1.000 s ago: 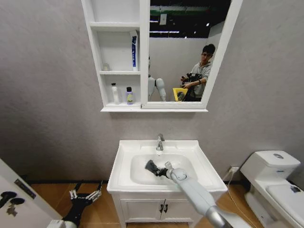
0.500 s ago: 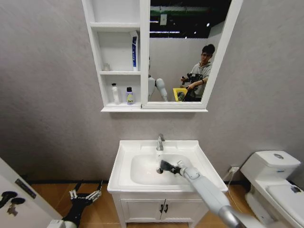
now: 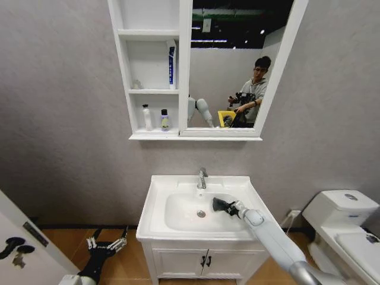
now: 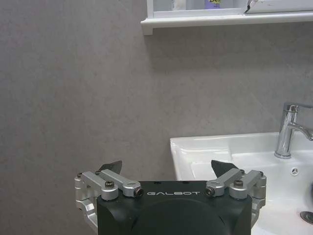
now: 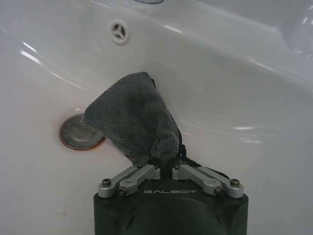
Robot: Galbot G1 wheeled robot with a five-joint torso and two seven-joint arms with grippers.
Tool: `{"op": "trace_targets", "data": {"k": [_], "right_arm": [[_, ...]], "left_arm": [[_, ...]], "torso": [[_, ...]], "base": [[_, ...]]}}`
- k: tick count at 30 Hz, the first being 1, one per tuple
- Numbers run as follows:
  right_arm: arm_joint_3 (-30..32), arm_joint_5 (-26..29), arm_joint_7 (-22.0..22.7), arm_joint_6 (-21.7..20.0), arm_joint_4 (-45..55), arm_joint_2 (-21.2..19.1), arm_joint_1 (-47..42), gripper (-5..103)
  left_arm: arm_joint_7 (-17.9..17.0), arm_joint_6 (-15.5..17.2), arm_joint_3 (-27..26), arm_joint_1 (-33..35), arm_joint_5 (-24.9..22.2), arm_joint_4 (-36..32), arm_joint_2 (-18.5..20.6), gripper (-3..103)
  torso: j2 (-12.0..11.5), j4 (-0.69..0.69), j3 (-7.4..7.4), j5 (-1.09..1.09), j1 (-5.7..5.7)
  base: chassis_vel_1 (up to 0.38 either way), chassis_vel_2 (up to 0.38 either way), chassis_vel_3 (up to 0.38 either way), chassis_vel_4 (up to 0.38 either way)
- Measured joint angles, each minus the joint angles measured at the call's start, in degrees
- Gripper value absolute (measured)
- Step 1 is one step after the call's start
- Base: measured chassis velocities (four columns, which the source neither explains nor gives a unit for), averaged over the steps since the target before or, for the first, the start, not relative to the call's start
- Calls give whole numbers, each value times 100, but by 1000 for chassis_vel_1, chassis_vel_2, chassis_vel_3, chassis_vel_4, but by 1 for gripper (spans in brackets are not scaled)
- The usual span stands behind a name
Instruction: Move facial cleanser and shampoo from washbasin to cabinet, then wipe washbasin with towel.
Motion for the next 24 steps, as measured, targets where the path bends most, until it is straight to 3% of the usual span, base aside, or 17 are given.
{"op": "trace_targets", "data": {"k": [1,3,6,8,11,15,19,24], "right_arm": [[0,0,0,0,0,0,0,5],[-141,699,24,-110,75,345,-21,5],[-217,974,24,-124,140,453,-23,5],[-403,1615,-7,-167,331,672,-17,5],[-444,1830,-41,-193,374,753,-12,5],[-463,2620,69,-258,773,857,-82,5],[-369,2498,238,-299,1191,683,-217,5],[338,1650,604,-129,2778,-26,-956,5]], "left_arm": [[0,0,0,0,0,0,0,100],[0,0,-1,0,0,0,0,100],[0,0,-1,0,0,0,0,100],[0,0,-2,0,0,0,0,100],[0,0,-2,0,0,0,0,100],[0,0,-1,0,0,0,0,100],[0,0,-2,0,0,0,0,100],[0,0,-2,0,1,0,0,100]], "torso": [[0,0,0,0,0],[-2,6,2,5,0],[-2,7,2,3,1],[-2,7,2,0,1],[-2,6,1,0,1],[-2,9,0,1,1],[-2,9,0,1,0],[0,7,-1,1,-1]], "base": [[0,0,0,0],[0,0,0,0],[0,0,0,0],[0,0,0,0],[0,0,0,0],[0,0,0,0],[0,0,0,0],[0,0,0,0]]}}
